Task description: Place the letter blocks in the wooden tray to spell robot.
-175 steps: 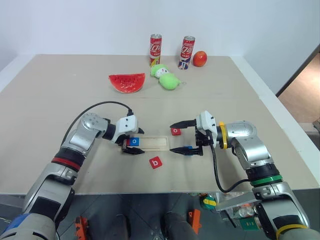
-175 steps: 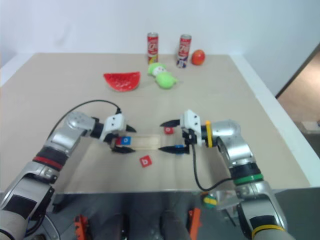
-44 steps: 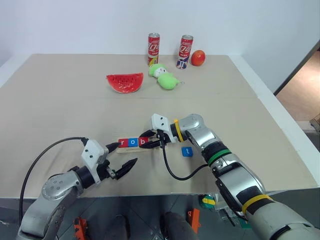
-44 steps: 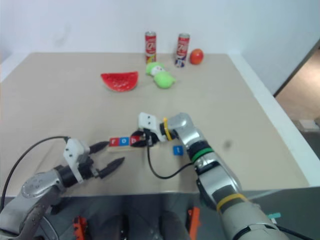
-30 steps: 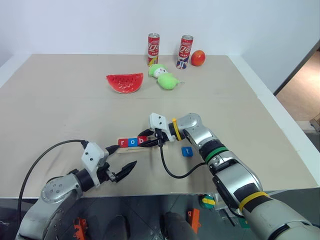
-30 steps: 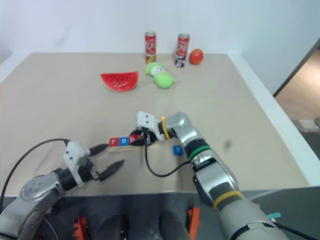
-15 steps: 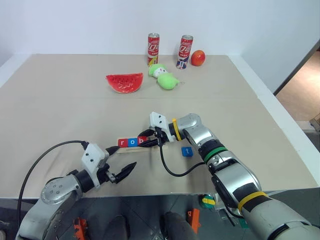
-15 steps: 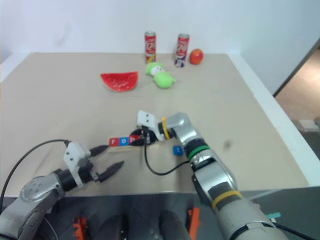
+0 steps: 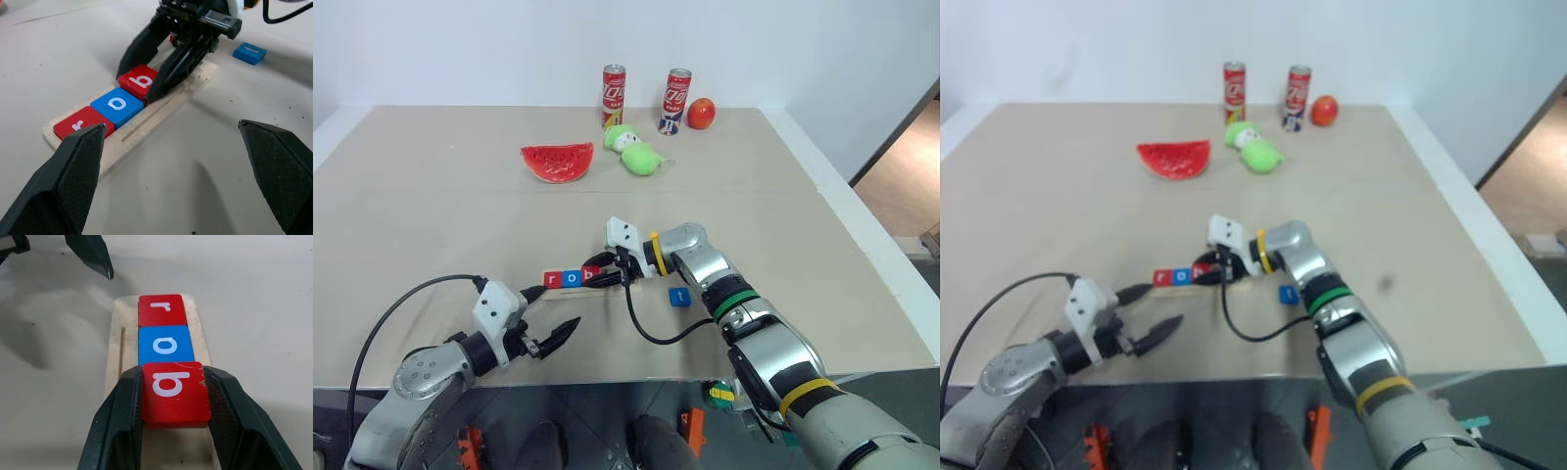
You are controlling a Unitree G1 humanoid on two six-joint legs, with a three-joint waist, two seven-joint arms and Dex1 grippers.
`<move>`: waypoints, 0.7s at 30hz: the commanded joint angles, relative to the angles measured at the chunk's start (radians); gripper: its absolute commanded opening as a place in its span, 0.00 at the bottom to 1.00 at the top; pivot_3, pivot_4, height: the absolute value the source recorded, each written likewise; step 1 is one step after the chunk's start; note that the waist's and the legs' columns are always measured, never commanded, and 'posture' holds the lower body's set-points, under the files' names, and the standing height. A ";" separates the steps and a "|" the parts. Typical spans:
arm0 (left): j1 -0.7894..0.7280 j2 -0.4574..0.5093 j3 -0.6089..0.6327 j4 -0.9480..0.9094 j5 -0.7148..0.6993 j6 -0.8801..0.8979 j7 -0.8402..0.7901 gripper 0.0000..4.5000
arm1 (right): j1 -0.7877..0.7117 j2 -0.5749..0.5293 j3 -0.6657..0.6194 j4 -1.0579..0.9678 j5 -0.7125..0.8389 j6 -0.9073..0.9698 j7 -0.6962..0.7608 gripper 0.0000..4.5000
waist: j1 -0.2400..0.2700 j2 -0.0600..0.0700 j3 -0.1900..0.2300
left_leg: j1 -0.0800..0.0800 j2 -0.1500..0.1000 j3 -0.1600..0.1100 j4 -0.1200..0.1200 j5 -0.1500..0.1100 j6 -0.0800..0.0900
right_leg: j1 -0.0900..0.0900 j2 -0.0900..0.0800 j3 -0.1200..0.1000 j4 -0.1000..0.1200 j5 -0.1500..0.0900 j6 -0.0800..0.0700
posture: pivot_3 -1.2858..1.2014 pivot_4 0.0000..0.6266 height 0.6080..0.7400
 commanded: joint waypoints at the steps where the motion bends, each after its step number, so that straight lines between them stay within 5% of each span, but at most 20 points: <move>1: -0.021 0.007 0.000 -0.003 0.005 -0.011 -0.009 1.00 | 0.009 -0.011 -0.017 -0.072 0.007 0.027 -0.011 0.39 | 0.000 0.000 0.000 | 0.000 0.000 0.000 0.000 0.000 0.000 | 0.000 0.000 0.000 0.000 0.000 0.000 | 0.52 0.24 1.00; 10: -0.031 -0.006 0.000 0.008 0.006 -0.018 -0.006 1.00 | 0.021 -0.007 -0.016 -0.131 0.010 0.091 -0.053 1.00 | 0.000 0.000 0.000 | 0.000 0.000 0.000 0.000 0.000 0.000 | 0.000 0.000 0.000 0.000 0.000 0.000 | 0.52 0.24 1.00; 15: -0.021 -0.002 0.007 0.003 0.004 -0.019 -0.008 1.00 | 0.013 -0.023 -0.060 -0.194 0.052 0.155 -0.071 1.00 | 0.000 0.000 0.000 | 0.000 0.000 0.000 0.000 0.000 0.000 | 0.000 0.000 0.000 0.000 0.000 0.000 | 0.52 0.24 1.00; 21: 0.005 0.003 0.031 -0.009 -0.002 -0.031 -0.010 1.00 | 0.141 -0.060 -0.185 -0.501 0.165 0.340 -0.192 0.94 | 0.001 -0.001 0.000 | -0.001 0.000 -0.001 -0.001 0.000 0.000 | 0.000 0.000 0.000 0.000 -0.001 0.001 | 0.52 0.24 1.00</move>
